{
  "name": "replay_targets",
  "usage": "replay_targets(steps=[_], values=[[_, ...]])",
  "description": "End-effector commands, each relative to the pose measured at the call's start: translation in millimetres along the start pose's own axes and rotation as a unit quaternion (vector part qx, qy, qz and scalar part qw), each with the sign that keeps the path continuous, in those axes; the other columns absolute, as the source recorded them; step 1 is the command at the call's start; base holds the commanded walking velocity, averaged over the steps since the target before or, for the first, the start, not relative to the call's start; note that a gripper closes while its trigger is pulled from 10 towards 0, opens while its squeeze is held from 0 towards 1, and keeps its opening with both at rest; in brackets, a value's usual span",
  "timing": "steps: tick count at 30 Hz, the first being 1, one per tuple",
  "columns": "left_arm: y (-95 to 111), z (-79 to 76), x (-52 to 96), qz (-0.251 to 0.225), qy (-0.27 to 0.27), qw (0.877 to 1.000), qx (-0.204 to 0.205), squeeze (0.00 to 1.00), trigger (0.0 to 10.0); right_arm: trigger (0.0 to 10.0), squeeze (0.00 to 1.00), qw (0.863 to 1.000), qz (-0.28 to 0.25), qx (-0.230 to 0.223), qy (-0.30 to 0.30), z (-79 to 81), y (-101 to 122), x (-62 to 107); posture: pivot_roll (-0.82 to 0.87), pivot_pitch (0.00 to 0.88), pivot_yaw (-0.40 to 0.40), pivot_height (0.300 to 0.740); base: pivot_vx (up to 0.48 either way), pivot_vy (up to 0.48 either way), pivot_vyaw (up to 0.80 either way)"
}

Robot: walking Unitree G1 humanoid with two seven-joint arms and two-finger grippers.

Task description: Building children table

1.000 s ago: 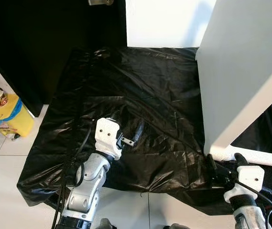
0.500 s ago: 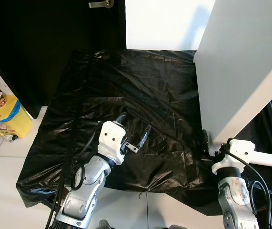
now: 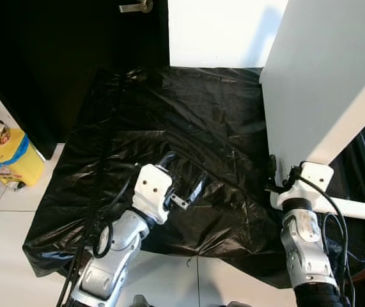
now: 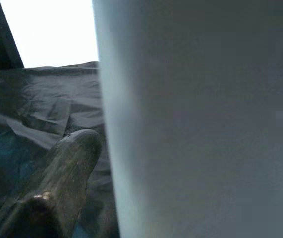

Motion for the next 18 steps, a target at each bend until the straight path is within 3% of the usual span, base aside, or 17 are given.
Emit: replay_targets(steps=[1, 2, 3, 5, 6, 9, 10, 13, 16, 18], values=[[-4.0, -11.1, 3.4, 0.018, -0.048, 0.999, 0.006, 0.0, 10.0, 4.9, 0.0, 1.0, 0.014, 0.004, -0.003, -1.9, -5.9, -2.2, 0.0, 0.056, -0.047, 0.74, 0.0, 0.0, 0.0], [-3.9, -11.0, 4.4, 0.02, -0.049, 0.999, 0.006, 0.0, 10.0, 0.6, 0.0, 1.0, 0.014, 0.007, 0.0, -1.4, -6.3, -3.5, 0.01, 0.056, -0.05, 0.74, 0.0, 0.0, 0.0], [-2.7, -9.6, 5.4, 0.021, -0.047, 0.999, 0.003, 0.0, 10.0, 0.0, 0.0, 1.0, 0.014, 0.007, 0.009, 0.2, -6.7, -6.0, 0.02, 0.058, -0.058, 0.74, 0.0, 0.0, 0.0], [1.1, -5.6, 6.4, 0.019, -0.042, 0.999, -0.004, 0.0, 10.0, 0.0, 0.0, 1.0, 0.008, 0.001, 0.027, 5.2, -5.4, -8.8, 0.02, 0.058, -0.063, 0.74, 0.0, 0.0, 0.0], [6.5, 0.3, 8.5, 0.016, -0.036, 0.999, -0.005, 0.0, 10.0, 10.0, 0.0, 0.999, 0.005, -0.004, 0.046, 11.8, -3.7, -9.5, 0.03, 0.058, -0.072, 0.74, 0.0, 0.0, 0.0], [18.4, 6.8, 14.6, 0.007, -0.038, 0.999, 0.003, 0.0, 10.0, 10.0, 0.0, 0.998, 0.002, -0.004, 0.06, 18.2, -2.9, -9.4, 0.04, 0.059, -0.083, 0.74, 0.0, 0.0, 0.0], [23.3, 8.1, 17.3, 0.005, -0.042, 0.999, 0.01, 0.0, 10.0, 0.0, 0.0, 0.998, 0.002, -0.008, 0.067, 21.2, -2.9, -9.4, 0.05, 0.061, -0.088, 0.74, 0.0, 0.0, 0.0], [31.9, 6.9, 21.1, -0.001, -0.047, 0.999, 0.016, 0.0, 10.0, 0.0, 0.0, 0.996, -0.009, -0.016, 0.091, 32.6, 1.3, -9.4, 0.06, 0.064, -0.095, 0.74, 0.0, 0.0, 0.0], [36.4, 5.6, 27.1, 0.004, -0.051, 0.999, 0.017, 0.0, 10.0, 0.0, 0.0, 0.984, -0.027, -0.043, 0.17, 67.5, 10.8, -1.0, 0.07, 0.059, -0.105, 0.74, 0.0, 0.0, 0.0], [39.2, 6.7, 28.3, 0.006, -0.05, 0.999, 0.02, 0.0, 10.0, 0.0, 0.0, 0.979, -0.034, -0.049, 0.197, 78.6, 14.0, 3.1, 0.08, 0.058, -0.11, 0.74, 0.0, 0.0, 0.0]])
Point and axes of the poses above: a point about 5 cm out from each wrist's last joint towards the gripper, its own x axis pointing back from the gripper into the wrist, its own y axis along the axis of the wrist's last joint, z = x × y, the point moved 4 cm from there along -x, pointing out of the wrist towards the gripper, and after that the axes turned 14 degrees about x, right-handed, at the moved point
